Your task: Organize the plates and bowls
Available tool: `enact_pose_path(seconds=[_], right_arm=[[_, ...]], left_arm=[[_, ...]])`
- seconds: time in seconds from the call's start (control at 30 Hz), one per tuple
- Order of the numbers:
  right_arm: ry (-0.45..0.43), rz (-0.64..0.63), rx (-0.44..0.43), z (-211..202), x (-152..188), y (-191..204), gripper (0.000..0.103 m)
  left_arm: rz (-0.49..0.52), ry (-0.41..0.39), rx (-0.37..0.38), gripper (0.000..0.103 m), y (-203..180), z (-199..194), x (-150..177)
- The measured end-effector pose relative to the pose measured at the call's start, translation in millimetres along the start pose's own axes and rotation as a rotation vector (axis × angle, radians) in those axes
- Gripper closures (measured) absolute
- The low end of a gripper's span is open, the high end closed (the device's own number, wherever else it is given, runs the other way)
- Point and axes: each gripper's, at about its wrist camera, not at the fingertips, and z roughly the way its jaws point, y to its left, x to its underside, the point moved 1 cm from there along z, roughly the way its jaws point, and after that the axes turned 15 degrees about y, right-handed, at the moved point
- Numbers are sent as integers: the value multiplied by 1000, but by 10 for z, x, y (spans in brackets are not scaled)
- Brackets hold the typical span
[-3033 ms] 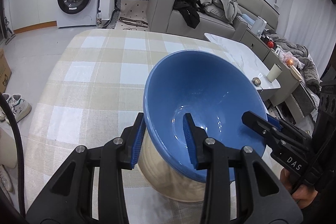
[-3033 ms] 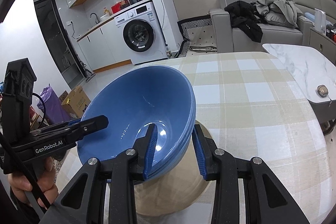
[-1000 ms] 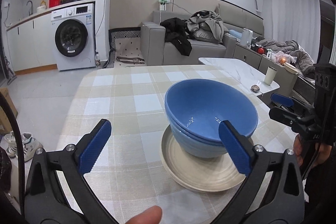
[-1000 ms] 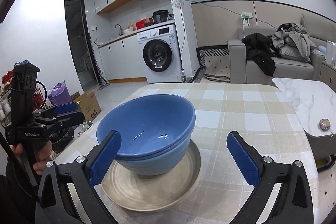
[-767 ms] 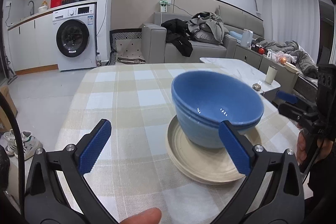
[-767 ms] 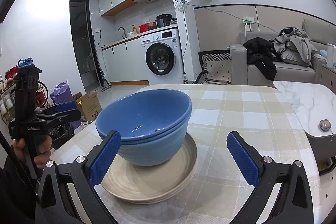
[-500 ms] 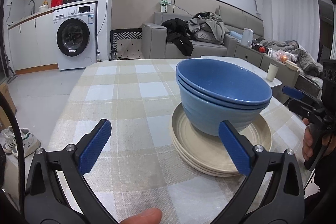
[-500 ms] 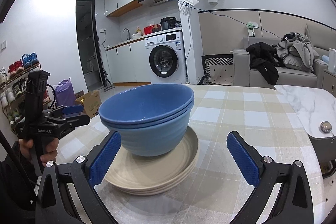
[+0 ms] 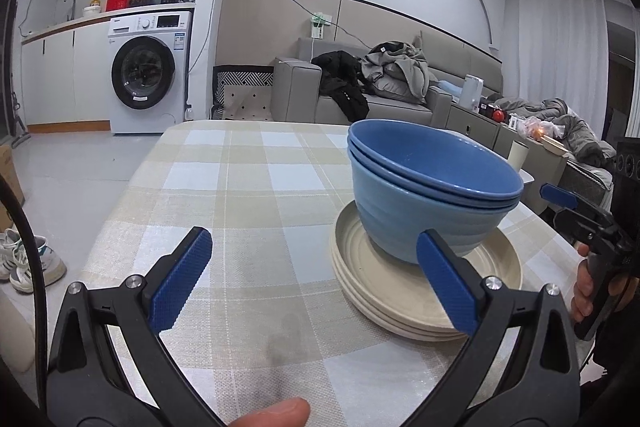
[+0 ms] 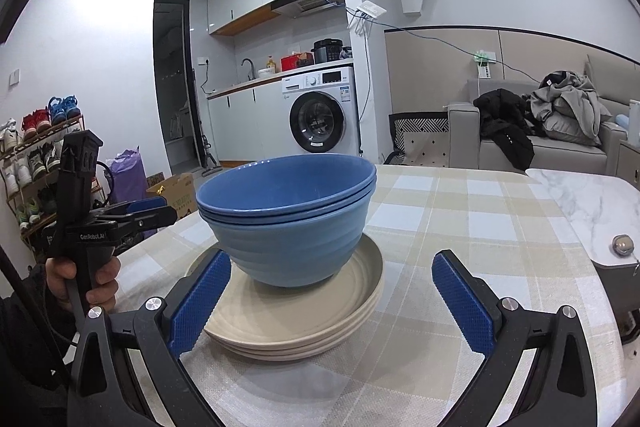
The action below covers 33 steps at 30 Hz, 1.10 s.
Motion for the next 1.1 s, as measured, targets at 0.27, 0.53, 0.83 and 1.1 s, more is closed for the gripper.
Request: enact_pose_path(seconds=[0.27, 0.53, 0.83, 1.1], right_arm=[[-17, -4, 1, -25, 7, 6, 0], [-19, -8, -4, -30, 21, 7, 0], [-15, -15, -3, -10, 24, 2, 0], [-15, -14, -3, -9, 29, 6, 0]], left_arm=[[-14, -16, -4, 1, 34, -2, 16], [-1, -22, -7, 1, 14, 2, 27], [1, -23, -7, 1, 9, -16, 28], [1, -23, -6, 1, 8, -13, 29]])
